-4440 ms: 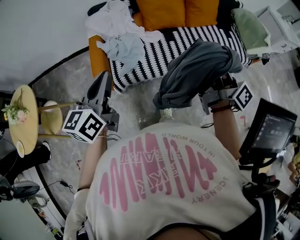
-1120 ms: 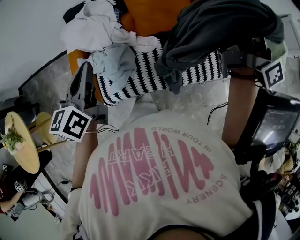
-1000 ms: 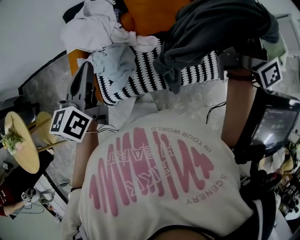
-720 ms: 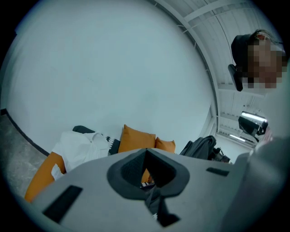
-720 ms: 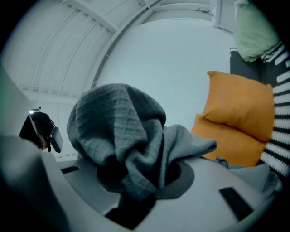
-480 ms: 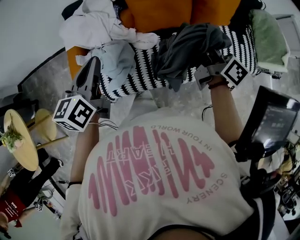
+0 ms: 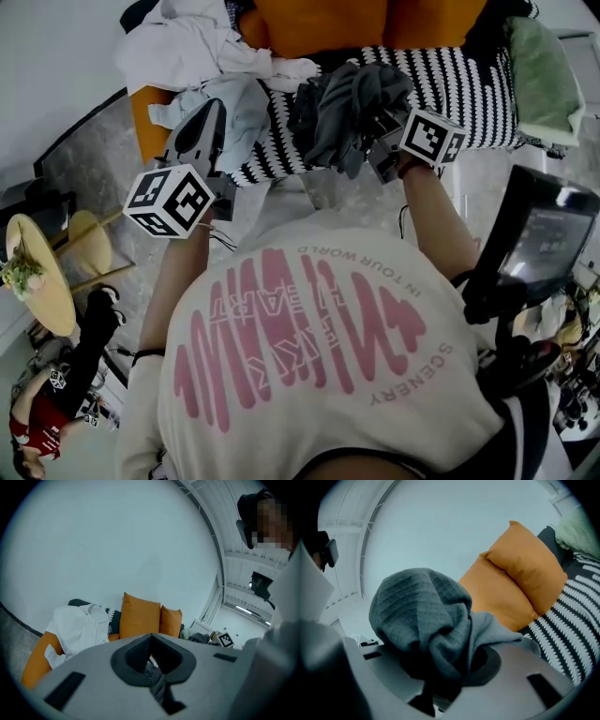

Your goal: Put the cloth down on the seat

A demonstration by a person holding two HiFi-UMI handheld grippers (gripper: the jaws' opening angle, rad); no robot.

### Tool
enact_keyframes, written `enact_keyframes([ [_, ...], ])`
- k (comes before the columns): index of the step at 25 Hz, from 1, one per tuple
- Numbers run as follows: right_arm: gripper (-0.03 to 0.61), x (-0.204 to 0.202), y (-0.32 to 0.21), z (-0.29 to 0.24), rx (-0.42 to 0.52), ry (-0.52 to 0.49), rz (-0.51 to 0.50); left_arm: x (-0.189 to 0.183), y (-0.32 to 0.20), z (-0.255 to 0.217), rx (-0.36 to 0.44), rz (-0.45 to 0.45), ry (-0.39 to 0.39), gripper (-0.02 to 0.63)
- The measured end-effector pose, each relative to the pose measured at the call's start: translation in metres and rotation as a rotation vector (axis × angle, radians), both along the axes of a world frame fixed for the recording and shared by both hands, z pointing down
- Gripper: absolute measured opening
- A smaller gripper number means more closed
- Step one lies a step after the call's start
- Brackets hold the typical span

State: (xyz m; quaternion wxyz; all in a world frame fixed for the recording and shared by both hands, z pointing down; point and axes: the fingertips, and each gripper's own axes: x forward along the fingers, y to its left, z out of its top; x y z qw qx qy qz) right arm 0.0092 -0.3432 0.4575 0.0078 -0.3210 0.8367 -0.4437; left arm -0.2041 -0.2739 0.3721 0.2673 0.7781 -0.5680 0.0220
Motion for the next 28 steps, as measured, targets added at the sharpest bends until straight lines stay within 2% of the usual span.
enact_keyframes([
  [6, 0.114, 0.013, 0.003, 0.033, 0.014, 0.16, -0.065, 0.01, 0.006, 0.007, -0.04, -0.024, 0.016, 0.008],
  [11, 0.115, 0.022, 0.006, 0.072, -0.023, 0.259, -0.1, 0.01, 0.005, 0.024, -0.079, -0.04, 0.016, 0.008],
  [18, 0.116, 0.019, 0.029, 0.142, -0.164, 0.506, -0.151, -0.015, 0.009, 0.044, -0.14, -0.052, 0.003, 0.008],
  [28, 0.12, 0.012, 0.033, 0.196, -0.354, 0.609, -0.093, -0.036, -0.013, 0.044, -0.168, -0.033, -0.021, 0.007],
])
